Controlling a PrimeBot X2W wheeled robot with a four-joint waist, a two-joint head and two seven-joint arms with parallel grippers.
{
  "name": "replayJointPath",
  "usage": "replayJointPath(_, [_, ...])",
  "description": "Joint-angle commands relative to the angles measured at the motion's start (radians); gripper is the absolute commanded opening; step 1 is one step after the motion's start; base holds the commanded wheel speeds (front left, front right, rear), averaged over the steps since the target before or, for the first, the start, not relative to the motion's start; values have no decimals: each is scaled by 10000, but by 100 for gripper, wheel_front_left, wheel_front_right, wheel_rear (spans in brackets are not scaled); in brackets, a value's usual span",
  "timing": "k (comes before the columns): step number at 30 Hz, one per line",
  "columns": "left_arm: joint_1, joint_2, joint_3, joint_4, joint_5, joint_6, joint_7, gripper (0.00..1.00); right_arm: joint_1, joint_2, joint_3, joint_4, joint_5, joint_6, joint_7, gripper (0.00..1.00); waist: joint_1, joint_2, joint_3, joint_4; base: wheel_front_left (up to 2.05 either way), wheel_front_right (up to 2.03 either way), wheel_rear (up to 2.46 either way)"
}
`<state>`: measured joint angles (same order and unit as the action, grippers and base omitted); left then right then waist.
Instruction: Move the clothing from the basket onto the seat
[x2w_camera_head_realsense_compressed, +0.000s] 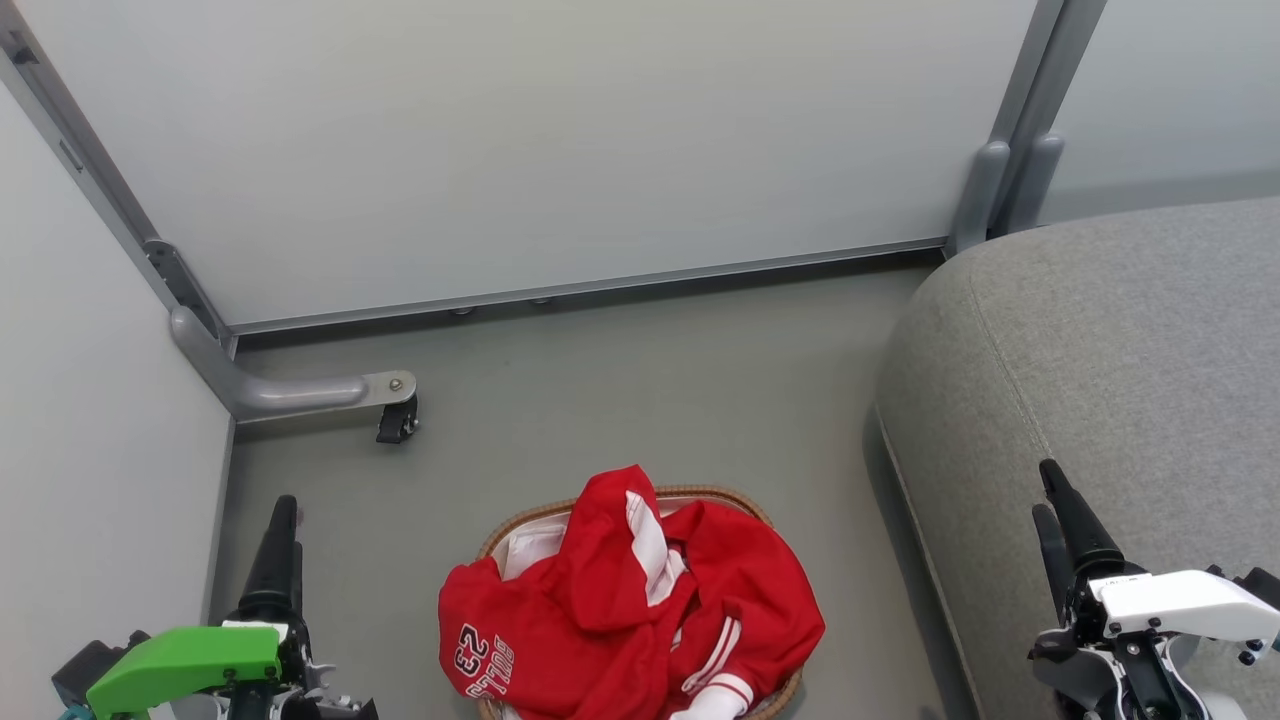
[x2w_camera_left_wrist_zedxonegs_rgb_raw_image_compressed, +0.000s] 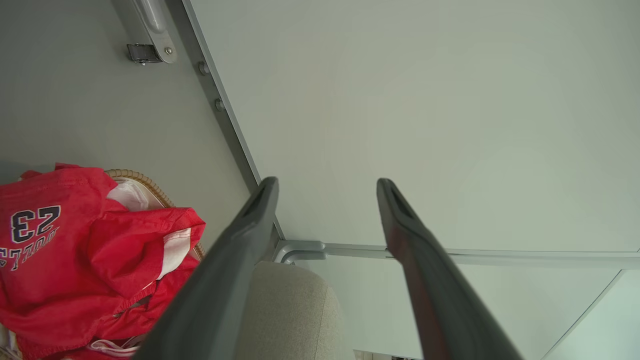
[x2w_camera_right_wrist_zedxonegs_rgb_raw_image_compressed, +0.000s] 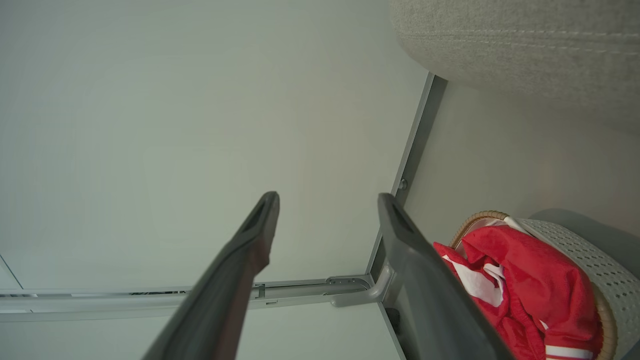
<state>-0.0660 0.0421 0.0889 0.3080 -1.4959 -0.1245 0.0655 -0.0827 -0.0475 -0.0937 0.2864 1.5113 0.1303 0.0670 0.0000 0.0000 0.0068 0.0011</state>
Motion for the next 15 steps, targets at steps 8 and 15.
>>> replayJointPath(8, [-313,167,-255,-159,2317,-30,-446,100,-316,-172,138,-337,-2037,3,-454,100,0,0,31,26,0,0,0])
replayJointPath(15, [-393,271,-534,-70,3698,-35,-727,100,-464,-244,322,-374,-3327,3,-736,100,0,0,49,52,0,0,0])
